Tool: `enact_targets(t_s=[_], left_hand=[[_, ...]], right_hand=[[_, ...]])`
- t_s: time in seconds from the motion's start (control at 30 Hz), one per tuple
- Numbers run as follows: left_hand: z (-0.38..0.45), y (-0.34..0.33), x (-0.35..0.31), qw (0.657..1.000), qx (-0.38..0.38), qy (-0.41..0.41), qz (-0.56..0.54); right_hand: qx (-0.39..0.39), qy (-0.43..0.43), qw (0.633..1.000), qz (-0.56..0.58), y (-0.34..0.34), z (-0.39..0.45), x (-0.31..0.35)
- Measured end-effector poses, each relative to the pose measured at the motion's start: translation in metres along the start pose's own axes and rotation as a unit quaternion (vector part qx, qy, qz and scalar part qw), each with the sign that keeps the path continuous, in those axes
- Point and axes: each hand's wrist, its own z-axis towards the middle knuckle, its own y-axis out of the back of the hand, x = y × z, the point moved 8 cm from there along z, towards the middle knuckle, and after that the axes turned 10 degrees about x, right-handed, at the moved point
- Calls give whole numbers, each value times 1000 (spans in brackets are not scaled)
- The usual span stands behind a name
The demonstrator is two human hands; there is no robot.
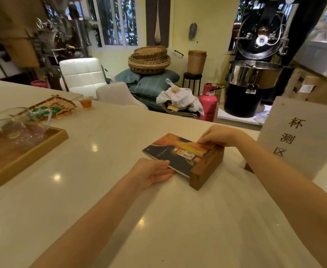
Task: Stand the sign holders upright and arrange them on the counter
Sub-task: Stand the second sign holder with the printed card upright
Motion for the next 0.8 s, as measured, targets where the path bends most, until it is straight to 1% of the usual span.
enact_targets(t_s=[0.07,0.23,0.37,0.43,0.6,0.8], left_hand=[[1,-1,1,1000,-11,-17,-7],[1,-4,-3,998,-39,-51,-7],[-3,-5,-12,993,-80,-78,31],[-5,-3,-23,987,-102,-97,74],[-18,-9,-61,959,-143,-170,175],[-40,-29,-79,910,-160,-247,292]], right_hand=[[23,-3,999,-23,-4,3,3],[3,6,1000,-19,-1,4,5],[-17,4,1000,14,0,-1,2],[-35,6,998,47,2,-8,0],[-95,58,980,165,9,-33,1],[-151,118,955,225,8,-63,-1]])
